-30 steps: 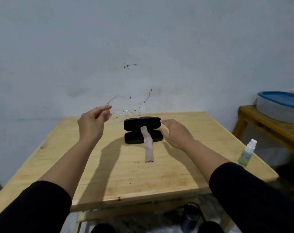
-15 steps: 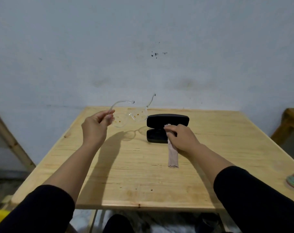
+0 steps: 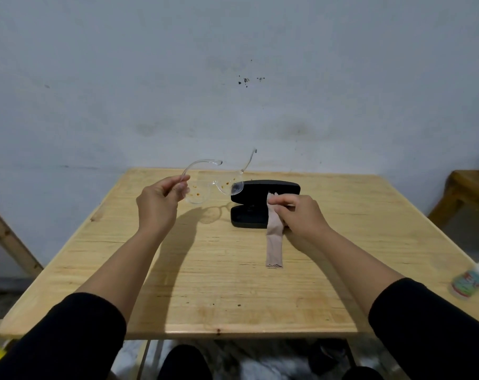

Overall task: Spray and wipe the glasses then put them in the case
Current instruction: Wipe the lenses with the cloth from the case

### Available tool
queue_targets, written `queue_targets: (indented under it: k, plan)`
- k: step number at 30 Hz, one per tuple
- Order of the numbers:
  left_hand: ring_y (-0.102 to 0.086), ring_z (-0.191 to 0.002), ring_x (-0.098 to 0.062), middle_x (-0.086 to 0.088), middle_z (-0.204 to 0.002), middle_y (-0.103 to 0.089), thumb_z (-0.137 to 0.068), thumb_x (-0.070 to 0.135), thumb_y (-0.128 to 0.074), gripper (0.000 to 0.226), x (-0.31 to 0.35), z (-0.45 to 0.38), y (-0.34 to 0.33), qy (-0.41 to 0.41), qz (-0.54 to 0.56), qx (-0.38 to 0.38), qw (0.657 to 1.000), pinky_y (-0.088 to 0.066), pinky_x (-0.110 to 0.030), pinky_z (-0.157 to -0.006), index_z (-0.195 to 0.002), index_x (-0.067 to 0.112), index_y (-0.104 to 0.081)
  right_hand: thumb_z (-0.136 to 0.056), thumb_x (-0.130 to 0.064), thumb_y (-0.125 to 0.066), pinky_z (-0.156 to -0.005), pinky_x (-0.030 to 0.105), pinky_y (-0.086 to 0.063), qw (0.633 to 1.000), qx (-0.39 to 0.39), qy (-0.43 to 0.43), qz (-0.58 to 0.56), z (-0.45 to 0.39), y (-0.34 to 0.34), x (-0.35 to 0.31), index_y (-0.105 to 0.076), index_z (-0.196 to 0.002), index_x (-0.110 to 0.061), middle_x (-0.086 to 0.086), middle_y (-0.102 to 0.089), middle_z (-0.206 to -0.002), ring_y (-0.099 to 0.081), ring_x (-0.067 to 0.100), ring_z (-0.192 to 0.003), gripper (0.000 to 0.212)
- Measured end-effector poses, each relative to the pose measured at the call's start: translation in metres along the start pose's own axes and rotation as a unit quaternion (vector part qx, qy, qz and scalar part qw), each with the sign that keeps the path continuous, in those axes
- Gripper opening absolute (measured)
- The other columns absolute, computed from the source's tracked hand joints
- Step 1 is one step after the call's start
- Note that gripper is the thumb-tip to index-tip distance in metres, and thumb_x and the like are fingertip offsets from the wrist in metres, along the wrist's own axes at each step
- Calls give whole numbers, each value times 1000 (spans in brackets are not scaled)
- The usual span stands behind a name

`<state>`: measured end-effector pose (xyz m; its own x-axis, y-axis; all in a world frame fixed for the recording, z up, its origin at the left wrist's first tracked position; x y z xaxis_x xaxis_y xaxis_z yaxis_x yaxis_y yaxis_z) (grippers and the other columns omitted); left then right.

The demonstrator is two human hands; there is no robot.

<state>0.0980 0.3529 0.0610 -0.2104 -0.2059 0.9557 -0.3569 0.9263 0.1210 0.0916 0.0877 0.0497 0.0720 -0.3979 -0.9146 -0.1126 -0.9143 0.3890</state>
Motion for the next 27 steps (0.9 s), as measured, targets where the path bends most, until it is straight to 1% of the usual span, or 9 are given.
queue_targets:
  k: [2, 5, 11, 14, 16, 19, 22, 25, 27]
  plan:
    - [-68, -76, 3, 15, -86, -69, -89, 13, -60, 18, -1, 2, -5, 2, 10, -7, 1000, -50, -27, -92, -96, 26, -70, -92, -3, -54, -52, 2, -42, 1000, 2, 5, -7, 9, 5, 0, -69, -109, -9, 4, -65, -101, -57, 1, -78, 23]
    - [-69, -83, -6, 14, -86, -69, -88, 14, -60, 17, -2, 7, -12, 3, 16, -15, 1000, -50, -30, -93, -96, 26, -71, -90, -6, -57, -54, 2, -42, 1000, -23, -15, -11, 26, 9, 8, -68, -113, -11, 2, -64, -98, -55, 2, -76, 25]
    - [-68, -80, -2, 12, -89, -70, -89, 14, -60, 18, -2, 14, -19, -2, 22, -27, 999, -51, -29, -91, -100, 23, -70, -75, -21, -75, -71, 4, -38, 977, -79, 35, 193, 44, 5, 21, -60, -125, -18, -1, -58, -118, -55, 5, -92, 53]
    - [-68, -76, 3, 12, -87, -70, -89, 13, -60, 18, -2, 16, -18, -6, 27, -25, 999, -52, -28, -90, -99, 23, -70, -78, -19, -72, -83, 16, -35, 965, -88, 58, 240, 44, -1, 19, -60, -125, -14, 3, -59, -123, -53, 15, -106, 48]
    - [-68, -78, -1, 10, -86, -70, -89, 13, -60, 18, -1, 18, -18, -5, 29, -26, 999, -51, -27, -90, -99, 23, -70, -80, -18, -70, -81, 17, -34, 959, -85, 65, 262, 44, -3, 19, -65, -119, -13, 4, -61, -119, -53, 14, -103, 39]
    - [-69, -83, -6, 11, -84, -70, -89, 15, -60, 17, -3, 22, -13, -6, 22, -20, 1000, -50, -24, -87, -97, 27, -70, -82, -15, -67, -74, 12, -36, 959, -70, 83, 262, 44, -7, 20, -72, -98, -11, 6, -65, -102, -57, 15, -91, 17]
    - [-68, -79, 1, 12, -84, -70, -89, 15, -60, 17, -8, 28, -9, -2, 13, -13, 1000, -50, -11, -78, -99, 23, -71, -84, -15, -64, -66, 1, -34, 961, -28, 97, 256, 45, -10, 21, -73, -84, -12, 2, -64, -88, -53, 8, -77, 9]
    - [-66, -76, 7, 12, -87, -70, -88, 15, -60, 17, -12, 36, -8, 4, 7, -12, 1000, -51, -11, -77, -100, 22, -71, -87, -18, -62, -62, 5, -34, 980, 32, 60, 184, 47, -9, 22, -71, -86, -16, -5, -65, -85, -54, 6, -76, 9]
    - [-66, -76, 7, 12, -87, -71, -88, 15, -60, 18, -14, 40, -9, 6, 6, -17, 1000, -51, -17, -79, -98, 24, -71, -88, -19, -62, -61, 14, -39, 994, 79, 15, 68, 49, -7, 19, -69, -84, -19, -7, -65, -81, -55, 6, -73, 8]
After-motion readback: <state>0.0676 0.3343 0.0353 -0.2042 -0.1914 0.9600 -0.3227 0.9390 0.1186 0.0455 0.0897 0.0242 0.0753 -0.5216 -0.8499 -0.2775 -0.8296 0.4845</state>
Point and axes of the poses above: each hand's wrist, its own z-axis away from the middle knuckle, its own y-axis out of the back of the hand, x = y × z, the point moved 2 cm from there along -z, towards the middle knuckle
